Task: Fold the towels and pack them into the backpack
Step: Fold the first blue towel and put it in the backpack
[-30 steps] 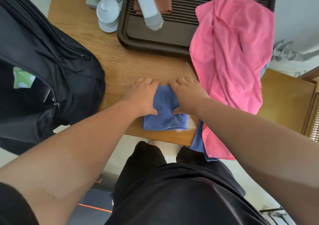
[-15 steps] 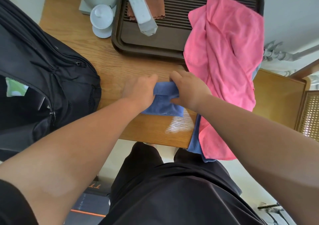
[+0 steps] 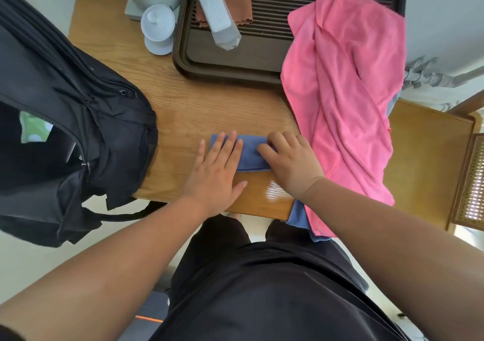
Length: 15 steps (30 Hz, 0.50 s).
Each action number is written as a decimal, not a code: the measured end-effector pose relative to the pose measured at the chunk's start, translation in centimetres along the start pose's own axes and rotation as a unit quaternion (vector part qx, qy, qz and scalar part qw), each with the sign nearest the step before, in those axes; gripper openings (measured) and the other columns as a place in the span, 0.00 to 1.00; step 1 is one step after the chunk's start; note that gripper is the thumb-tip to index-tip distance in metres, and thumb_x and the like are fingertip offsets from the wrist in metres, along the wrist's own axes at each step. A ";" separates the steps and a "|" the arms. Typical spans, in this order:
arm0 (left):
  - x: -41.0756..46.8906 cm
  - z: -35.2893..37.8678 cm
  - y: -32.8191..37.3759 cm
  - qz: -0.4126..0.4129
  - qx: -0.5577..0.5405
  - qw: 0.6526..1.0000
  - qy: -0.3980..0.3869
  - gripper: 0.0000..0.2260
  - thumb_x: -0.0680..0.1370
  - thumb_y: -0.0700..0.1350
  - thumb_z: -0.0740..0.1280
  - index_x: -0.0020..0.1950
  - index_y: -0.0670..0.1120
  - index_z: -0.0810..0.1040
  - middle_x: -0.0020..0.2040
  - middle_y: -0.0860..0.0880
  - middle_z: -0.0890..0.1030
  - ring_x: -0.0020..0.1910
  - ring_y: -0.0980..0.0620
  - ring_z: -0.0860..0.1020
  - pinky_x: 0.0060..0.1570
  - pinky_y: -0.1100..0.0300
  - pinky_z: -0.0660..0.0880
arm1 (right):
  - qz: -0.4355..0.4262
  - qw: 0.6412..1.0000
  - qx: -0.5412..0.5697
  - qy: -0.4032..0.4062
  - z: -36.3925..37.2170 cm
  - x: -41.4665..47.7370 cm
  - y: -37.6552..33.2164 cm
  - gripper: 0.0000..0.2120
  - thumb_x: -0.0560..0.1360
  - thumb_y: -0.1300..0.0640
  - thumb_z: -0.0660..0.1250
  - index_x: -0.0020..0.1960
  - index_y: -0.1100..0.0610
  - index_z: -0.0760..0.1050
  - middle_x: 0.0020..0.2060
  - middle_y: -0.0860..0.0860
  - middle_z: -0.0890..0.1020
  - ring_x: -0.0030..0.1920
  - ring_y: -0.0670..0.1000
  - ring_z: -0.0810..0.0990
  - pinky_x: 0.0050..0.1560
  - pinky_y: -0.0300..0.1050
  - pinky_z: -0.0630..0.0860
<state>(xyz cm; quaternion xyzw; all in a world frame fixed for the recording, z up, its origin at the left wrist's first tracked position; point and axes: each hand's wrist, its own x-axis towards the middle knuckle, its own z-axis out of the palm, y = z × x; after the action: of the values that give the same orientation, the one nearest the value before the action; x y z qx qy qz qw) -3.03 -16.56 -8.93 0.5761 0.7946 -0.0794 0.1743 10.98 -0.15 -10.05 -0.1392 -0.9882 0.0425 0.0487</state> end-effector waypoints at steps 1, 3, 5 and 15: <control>-0.2 0.4 0.2 -0.005 0.000 1.000 -0.008 0.39 0.80 0.65 0.52 0.80 0.45 0.37 0.82 0.44 0.38 0.81 0.44 0.38 0.77 0.39 0.39 | -0.002 1.000 0.006 -0.005 0.1 -0.7 -0.1 0.11 0.71 0.63 0.64 0.52 0.57 0.77 0.48 0.57 0.78 0.42 0.60 0.74 0.41 0.54 0.68; -0.3 0.9 0.4 -0.009 0.000 1.000 -0.009 0.40 0.80 0.65 0.52 0.81 0.44 0.37 0.81 0.44 0.36 0.80 0.44 0.36 0.77 0.39 0.39 | -0.002 0.999 0.021 -0.027 0.1 -1.9 -0.2 0.14 0.72 0.55 0.67 0.57 0.57 0.77 0.54 0.58 0.78 0.48 0.62 0.76 0.47 0.56 0.70; -0.4 1.4 0.6 -0.005 -0.010 1.000 -0.015 0.41 0.80 0.66 0.53 0.80 0.44 0.36 0.81 0.44 0.35 0.80 0.44 0.34 0.77 0.39 0.39 | 0.006 0.998 0.027 -0.060 -0.2 -2.7 -0.2 0.20 0.74 0.45 0.68 0.60 0.56 0.77 0.58 0.57 0.78 0.55 0.62 0.76 0.53 0.57 0.70; -0.8 1.7 0.5 -0.005 -0.091 0.994 -0.054 0.39 0.81 0.64 0.52 0.79 0.47 0.31 0.79 0.48 0.29 0.78 0.48 0.29 0.78 0.42 0.45 | 0.149 0.977 0.074 -0.132 -2.1 4.3 -3.4 0.30 0.82 0.38 0.48 0.80 0.49 0.56 0.80 0.57 0.55 0.79 0.61 0.52 0.76 0.63 0.51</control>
<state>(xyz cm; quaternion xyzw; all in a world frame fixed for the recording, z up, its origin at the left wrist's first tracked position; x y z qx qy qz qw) -2.00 -17.68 -10.19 0.5485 0.7910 -0.0381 0.2684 6.15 -2.03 -7.31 -0.2742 -0.9480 0.1408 -0.0790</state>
